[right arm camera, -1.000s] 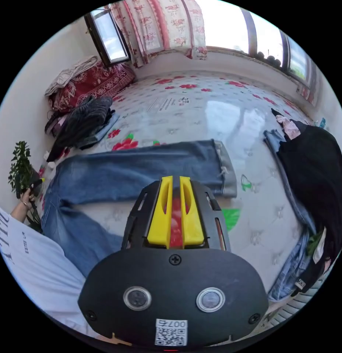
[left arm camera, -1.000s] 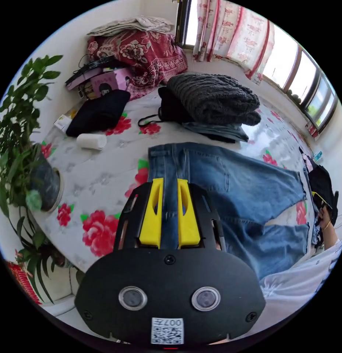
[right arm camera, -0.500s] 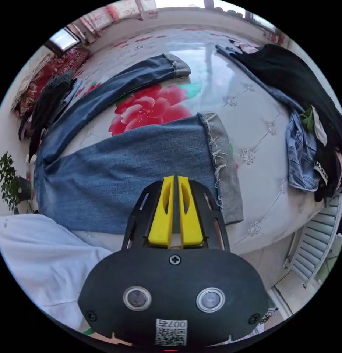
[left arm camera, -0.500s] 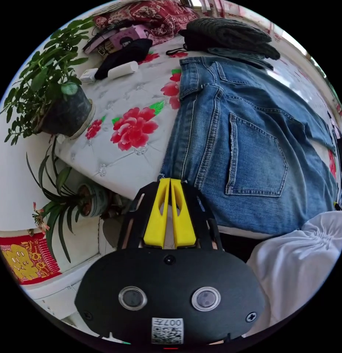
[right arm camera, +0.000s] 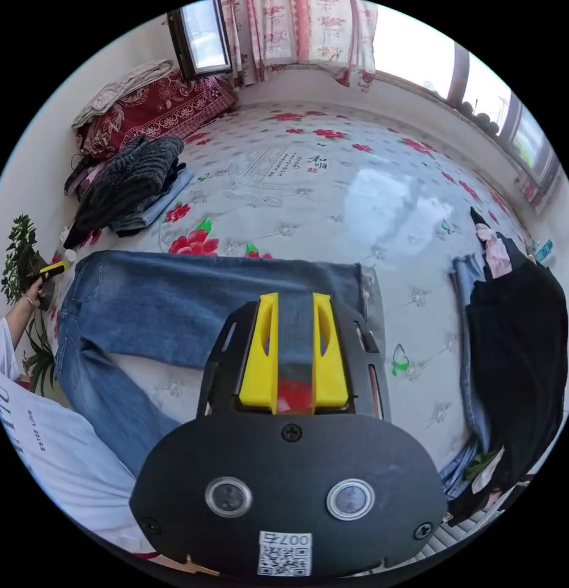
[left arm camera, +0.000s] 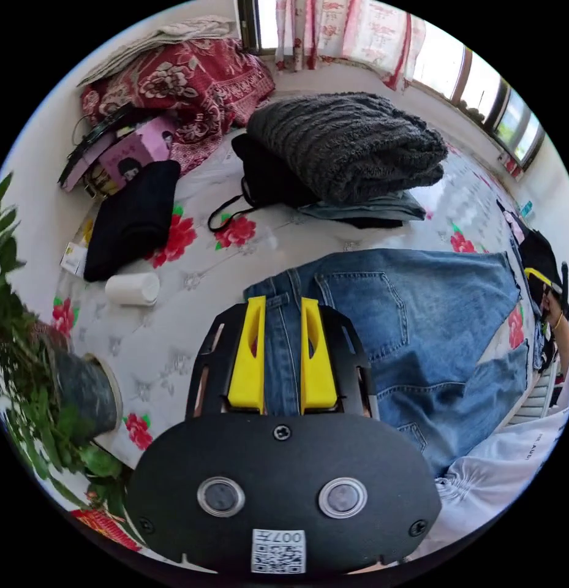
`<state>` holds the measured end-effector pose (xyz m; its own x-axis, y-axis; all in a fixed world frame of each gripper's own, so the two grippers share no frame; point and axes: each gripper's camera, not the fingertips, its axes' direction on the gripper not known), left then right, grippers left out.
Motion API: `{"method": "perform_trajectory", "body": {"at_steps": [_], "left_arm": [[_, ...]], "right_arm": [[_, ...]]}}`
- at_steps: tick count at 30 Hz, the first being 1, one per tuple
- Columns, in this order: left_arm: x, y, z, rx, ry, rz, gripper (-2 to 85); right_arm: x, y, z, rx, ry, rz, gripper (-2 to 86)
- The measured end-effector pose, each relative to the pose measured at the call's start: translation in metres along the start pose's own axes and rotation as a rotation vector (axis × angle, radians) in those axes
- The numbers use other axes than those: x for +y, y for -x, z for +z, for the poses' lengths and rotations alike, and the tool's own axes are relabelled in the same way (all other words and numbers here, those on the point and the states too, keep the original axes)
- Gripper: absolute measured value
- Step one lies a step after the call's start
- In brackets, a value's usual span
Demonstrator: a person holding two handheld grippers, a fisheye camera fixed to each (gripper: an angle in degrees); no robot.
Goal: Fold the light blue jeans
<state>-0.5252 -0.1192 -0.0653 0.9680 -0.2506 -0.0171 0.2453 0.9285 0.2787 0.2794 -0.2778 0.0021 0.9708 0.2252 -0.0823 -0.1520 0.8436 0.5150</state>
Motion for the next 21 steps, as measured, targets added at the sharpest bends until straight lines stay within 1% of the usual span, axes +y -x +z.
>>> {"method": "perform_trajectory", "body": {"at_steps": [2,4,5,6,7,8,9,12,14,16,18,19,20,21], "left_arm": [[-0.028,-0.001,0.021,-0.008,0.044,0.038,9.2],[-0.047,-0.002,0.043,0.004,0.091,0.075,9.7],[-0.056,-0.004,0.06,0.004,0.146,0.107,9.6],[-0.059,-0.007,0.069,0.025,0.168,0.158,8.3],[-0.059,-0.007,0.067,0.044,0.132,0.186,7.1],[-0.06,-0.006,0.069,0.04,0.133,0.191,5.3],[-0.06,-0.005,0.068,0.059,0.137,0.211,4.0],[-0.056,-0.005,0.062,0.064,0.147,0.229,0.4],[-0.052,0.0,0.052,0.092,0.145,0.211,-0.4],[-0.043,0.005,0.027,0.108,0.088,0.207,-0.7],[-0.022,0.017,-0.025,0.126,-0.034,0.185,-0.8],[-0.015,0.019,-0.04,0.132,-0.068,0.181,-0.9],[0.003,0.022,-0.071,0.137,-0.133,0.179,-0.9],[0.026,0.024,-0.102,0.13,-0.196,0.18,-0.9]], "right_arm": [[-0.04,-0.003,0.02,0.032,0.051,-0.034,5.5],[-0.063,-0.006,0.037,0.06,0.116,-0.072,6.2],[-0.074,-0.009,0.05,0.086,0.164,-0.093,6.5],[-0.078,-0.011,0.057,0.101,0.192,-0.102,6.6],[-0.083,-0.014,0.071,0.133,0.256,-0.115,6.5],[-0.083,-0.016,0.084,0.141,0.339,-0.139,6.0],[-0.084,-0.015,0.078,0.102,0.286,-0.161,5.6],[-0.082,-0.024,0.064,0.093,0.315,-0.131,3.1],[-0.073,-0.027,0.031,0.082,0.246,-0.118,1.3],[-0.06,-0.03,-0.011,0.064,0.148,-0.116,0.7],[-0.043,-0.034,-0.063,0.022,0.038,-0.116,0.4],[-0.027,-0.034,-0.101,-0.002,-0.033,-0.124,0.2],[-0.007,-0.033,-0.138,-0.007,-0.096,-0.133,0.2],[0.003,-0.032,-0.156,-0.003,-0.124,-0.138,0.1]]}}
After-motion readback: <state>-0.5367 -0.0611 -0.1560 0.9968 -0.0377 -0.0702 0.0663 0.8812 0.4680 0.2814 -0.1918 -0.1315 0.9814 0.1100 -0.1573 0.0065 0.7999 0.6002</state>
